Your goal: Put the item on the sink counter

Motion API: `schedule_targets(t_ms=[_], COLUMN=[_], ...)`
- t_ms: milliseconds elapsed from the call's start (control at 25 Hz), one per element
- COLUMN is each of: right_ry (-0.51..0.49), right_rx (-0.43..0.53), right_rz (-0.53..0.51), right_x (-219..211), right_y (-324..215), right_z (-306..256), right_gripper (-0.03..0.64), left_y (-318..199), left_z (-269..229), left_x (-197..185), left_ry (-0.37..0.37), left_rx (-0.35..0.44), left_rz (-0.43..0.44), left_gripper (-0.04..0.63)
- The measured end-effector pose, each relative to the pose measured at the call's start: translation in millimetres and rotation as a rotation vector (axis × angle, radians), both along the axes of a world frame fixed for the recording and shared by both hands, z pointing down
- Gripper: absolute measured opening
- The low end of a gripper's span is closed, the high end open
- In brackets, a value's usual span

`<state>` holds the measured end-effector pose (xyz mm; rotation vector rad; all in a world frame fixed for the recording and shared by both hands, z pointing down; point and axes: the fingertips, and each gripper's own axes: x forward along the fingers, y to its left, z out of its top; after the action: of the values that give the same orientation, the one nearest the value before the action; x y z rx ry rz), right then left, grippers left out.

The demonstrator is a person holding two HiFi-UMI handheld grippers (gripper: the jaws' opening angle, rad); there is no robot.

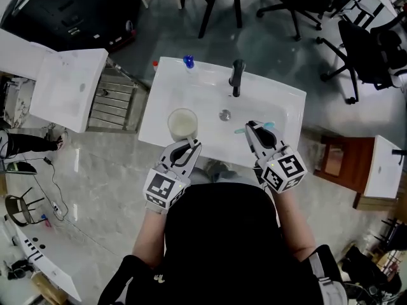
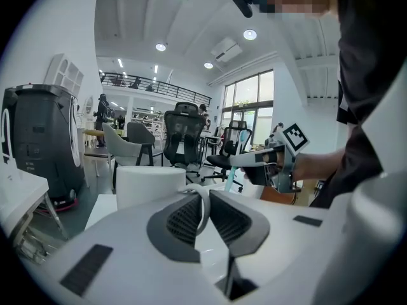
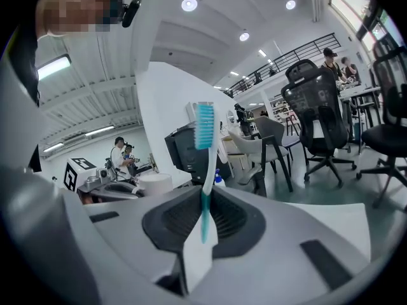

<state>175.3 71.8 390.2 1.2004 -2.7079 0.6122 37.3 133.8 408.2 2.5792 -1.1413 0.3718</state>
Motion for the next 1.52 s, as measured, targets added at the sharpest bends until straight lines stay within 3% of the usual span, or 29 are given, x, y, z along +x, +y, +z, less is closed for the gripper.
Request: schedule_targets(t_ms=[480, 1080, 1520], right_ry=[0.037, 0.114, 0.16], right_rx=[-0.024, -0.067, -0.105], right_rz=[0.083, 0.357, 0.548], right_x=[6.1, 1.6, 17.4], right_y=[-14.3, -13.5, 4.2], right_z=[3.7, 0.1, 4.0], right_gripper=[0.054, 0.054, 0.054], left_y=[-41.3, -100.2, -136.4], left_z=[16.5, 53.7, 90.2], left_x=[18.3, 3.1, 21.5], left_ry=[-0.023, 0.0, 0.054], left_rx=[0.002, -0.058, -0.12], left_rz=[0.137, 0.386, 0.515], left_gripper=[0.048, 0.048, 0.048])
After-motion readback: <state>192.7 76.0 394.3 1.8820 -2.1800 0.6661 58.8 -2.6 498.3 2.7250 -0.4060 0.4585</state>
